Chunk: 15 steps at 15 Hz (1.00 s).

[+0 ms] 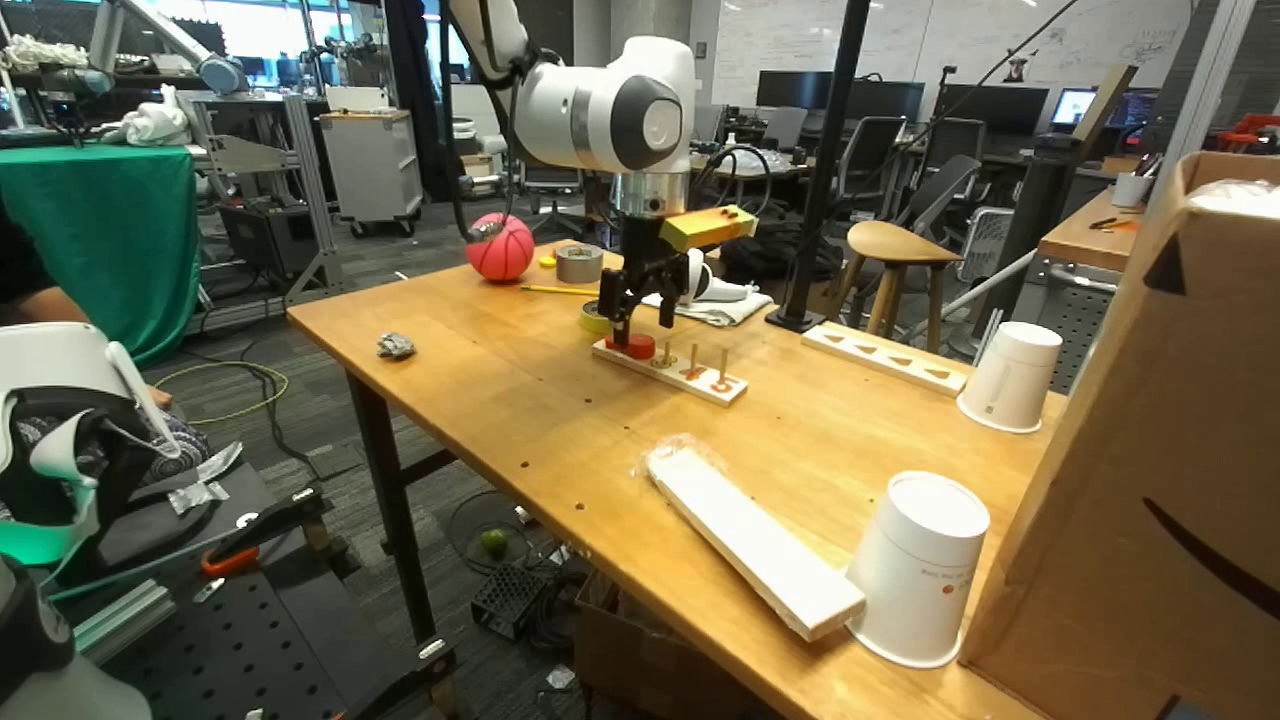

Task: Move one right block to the first right position, then the left block, then the remaining block to the first right position

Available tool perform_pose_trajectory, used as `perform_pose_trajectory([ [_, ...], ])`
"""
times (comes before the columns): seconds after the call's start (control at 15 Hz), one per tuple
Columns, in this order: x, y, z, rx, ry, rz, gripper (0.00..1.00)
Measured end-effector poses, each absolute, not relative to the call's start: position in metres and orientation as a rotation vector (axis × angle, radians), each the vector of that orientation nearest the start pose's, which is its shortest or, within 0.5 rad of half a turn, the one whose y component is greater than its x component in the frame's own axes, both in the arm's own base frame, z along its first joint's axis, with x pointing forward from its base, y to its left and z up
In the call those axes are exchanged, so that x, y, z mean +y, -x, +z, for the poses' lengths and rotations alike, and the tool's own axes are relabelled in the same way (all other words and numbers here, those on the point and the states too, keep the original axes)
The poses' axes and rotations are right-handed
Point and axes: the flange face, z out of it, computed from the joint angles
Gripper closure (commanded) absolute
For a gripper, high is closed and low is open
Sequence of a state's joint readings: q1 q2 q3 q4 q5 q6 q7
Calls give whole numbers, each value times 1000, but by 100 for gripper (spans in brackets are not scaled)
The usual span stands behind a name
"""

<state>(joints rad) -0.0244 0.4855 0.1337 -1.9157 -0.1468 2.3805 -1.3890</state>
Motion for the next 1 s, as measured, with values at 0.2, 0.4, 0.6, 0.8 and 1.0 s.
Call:
perform_pose_trajectory([
  [0.2,64,-623,239,2225,-2187,-55,42],
  [0.4,64,-623,239,2219,-2194,-55,65],
  [0.6,64,-623,239,2215,-2198,-55,75],
  [0.8,64,-623,239,2212,-2200,-55,74],
  [1.0,65,-623,239,2210,-2200,-56,74],
])
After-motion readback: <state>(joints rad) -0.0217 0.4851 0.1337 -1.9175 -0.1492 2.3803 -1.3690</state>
